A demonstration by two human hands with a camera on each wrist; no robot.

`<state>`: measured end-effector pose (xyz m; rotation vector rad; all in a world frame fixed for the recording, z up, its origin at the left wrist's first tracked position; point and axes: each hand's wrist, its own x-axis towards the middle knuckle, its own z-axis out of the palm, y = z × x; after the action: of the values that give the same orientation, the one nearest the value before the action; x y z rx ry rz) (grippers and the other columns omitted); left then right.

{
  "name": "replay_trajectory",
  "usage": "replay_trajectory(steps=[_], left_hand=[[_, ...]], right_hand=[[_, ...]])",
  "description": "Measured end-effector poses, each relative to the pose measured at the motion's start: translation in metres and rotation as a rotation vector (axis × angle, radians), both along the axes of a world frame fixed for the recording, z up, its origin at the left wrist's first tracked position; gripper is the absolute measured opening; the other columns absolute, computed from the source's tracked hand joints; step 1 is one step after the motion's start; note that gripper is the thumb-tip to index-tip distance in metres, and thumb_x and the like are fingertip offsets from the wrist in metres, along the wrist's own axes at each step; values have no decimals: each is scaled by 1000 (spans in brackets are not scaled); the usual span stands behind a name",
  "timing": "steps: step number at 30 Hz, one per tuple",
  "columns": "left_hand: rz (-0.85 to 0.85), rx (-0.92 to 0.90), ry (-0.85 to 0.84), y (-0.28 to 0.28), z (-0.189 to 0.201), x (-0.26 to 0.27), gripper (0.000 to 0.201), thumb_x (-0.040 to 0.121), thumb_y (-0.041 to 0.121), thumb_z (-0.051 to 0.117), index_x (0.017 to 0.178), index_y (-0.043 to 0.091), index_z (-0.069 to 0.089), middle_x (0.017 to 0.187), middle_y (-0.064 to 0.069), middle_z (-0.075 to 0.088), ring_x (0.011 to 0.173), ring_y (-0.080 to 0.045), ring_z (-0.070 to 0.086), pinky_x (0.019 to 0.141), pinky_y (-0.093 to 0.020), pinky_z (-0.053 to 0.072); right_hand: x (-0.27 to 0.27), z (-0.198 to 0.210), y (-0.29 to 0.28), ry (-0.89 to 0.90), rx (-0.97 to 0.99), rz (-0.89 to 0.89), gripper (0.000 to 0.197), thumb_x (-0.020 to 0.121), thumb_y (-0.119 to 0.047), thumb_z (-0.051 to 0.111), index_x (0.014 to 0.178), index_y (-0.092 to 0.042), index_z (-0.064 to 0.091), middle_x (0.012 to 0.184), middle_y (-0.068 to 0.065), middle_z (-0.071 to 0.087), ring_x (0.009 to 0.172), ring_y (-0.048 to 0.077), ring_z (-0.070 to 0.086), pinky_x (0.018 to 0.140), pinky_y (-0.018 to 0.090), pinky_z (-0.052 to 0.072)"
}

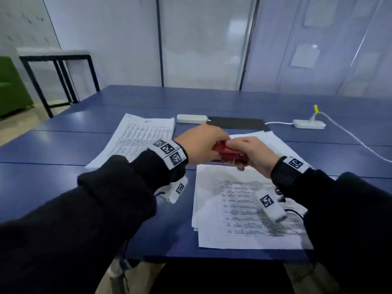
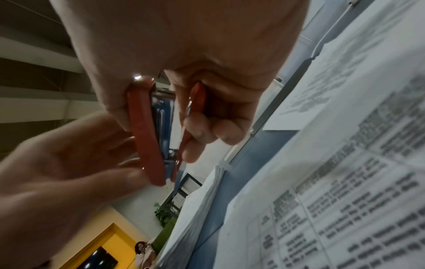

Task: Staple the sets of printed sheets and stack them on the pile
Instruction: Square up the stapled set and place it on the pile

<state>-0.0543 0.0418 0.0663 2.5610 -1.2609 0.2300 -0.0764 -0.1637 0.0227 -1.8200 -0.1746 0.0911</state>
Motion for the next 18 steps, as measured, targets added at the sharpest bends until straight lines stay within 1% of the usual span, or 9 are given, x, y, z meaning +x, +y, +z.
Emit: replay_trajectory(steps=[2, 4, 6, 8, 9, 11, 13, 15, 18], left_hand=[[54, 62, -38, -14, 2, 17, 16, 87, 36, 76, 93, 24, 67, 86, 3, 65, 85, -25, 63, 66, -32, 37], [138, 114, -53, -19, 6, 35, 16, 87, 36, 75, 89, 22, 67, 79, 3, 62, 79, -25, 60, 65, -30, 34], [248, 188, -40, -17, 3, 55, 8, 88, 27, 72, 87, 20, 67, 80, 1, 60, 83, -27, 61, 68, -29, 37], [355, 266, 4, -12, -10, 76, 9, 85, 21, 72, 80, 21, 65, 81, -2, 63, 86, -31, 65, 69, -30, 41], [402, 295, 44, -10, -18, 84, 8, 83, 22, 74, 80, 19, 67, 84, -4, 67, 89, -31, 67, 69, -30, 43], [479, 310, 125, -5, -36, 94, 15, 81, 27, 78, 89, 15, 74, 91, -6, 73, 88, -30, 69, 69, -31, 48], [510, 328, 182, -3, -51, 97, 25, 79, 34, 82, 95, 16, 75, 88, -5, 71, 82, -27, 67, 68, -30, 50], [513, 322, 206, 1, -57, 97, 41, 75, 42, 85, 106, 18, 75, 90, -1, 70, 85, -23, 67, 71, -30, 53], [495, 151, 233, 9, -45, 89, 69, 75, 48, 84, 136, 25, 60, 124, 0, 67, 108, -22, 65, 93, -35, 56]], right_hand=[[-1, 9, -12, 71, -49, -7, 53, 91, -64, 62, 102, -14, 76, 94, 14, 76, 75, 26, 61, 62, 33, 43], [6, 12, -35, 104, -265, -100, 70, 82, -81, 59, 117, -22, 72, 112, 8, 75, 94, 21, 63, 77, 34, 46], [12, 10, -63, 99, -705, -147, 66, 83, -69, 70, 131, -24, 63, 127, 1, 66, 112, 19, 60, 93, 34, 46], [13, 4, -81, 203, -1099, -11, 72, 76, -56, 85, 136, -28, 58, 130, -4, 60, 116, 19, 58, 102, 34, 46], [13, 1, -86, 248, -1196, 41, 74, 73, -53, 89, 135, -30, 57, 128, -4, 60, 113, 19, 58, 102, 34, 46], [13, -5, -91, 266, -1229, 53, 75, 68, -48, 93, 131, -34, 56, 114, -8, 61, 105, 17, 58, 97, 34, 48], [15, -7, -91, 241, -1210, 35, 72, 67, -46, 94, 125, -33, 55, 98, -16, 55, 95, 14, 56, 86, 31, 47], [13, -6, -89, 208, -1250, 38, 59, 67, -45, 93, 112, -30, 58, 93, -17, 55, 92, 15, 57, 75, 28, 44], [9, -5, -88, 160, -1273, 92, 36, 68, -40, 92, 92, -28, 69, 86, -12, 67, 85, 16, 63, 62, 24, 44]])
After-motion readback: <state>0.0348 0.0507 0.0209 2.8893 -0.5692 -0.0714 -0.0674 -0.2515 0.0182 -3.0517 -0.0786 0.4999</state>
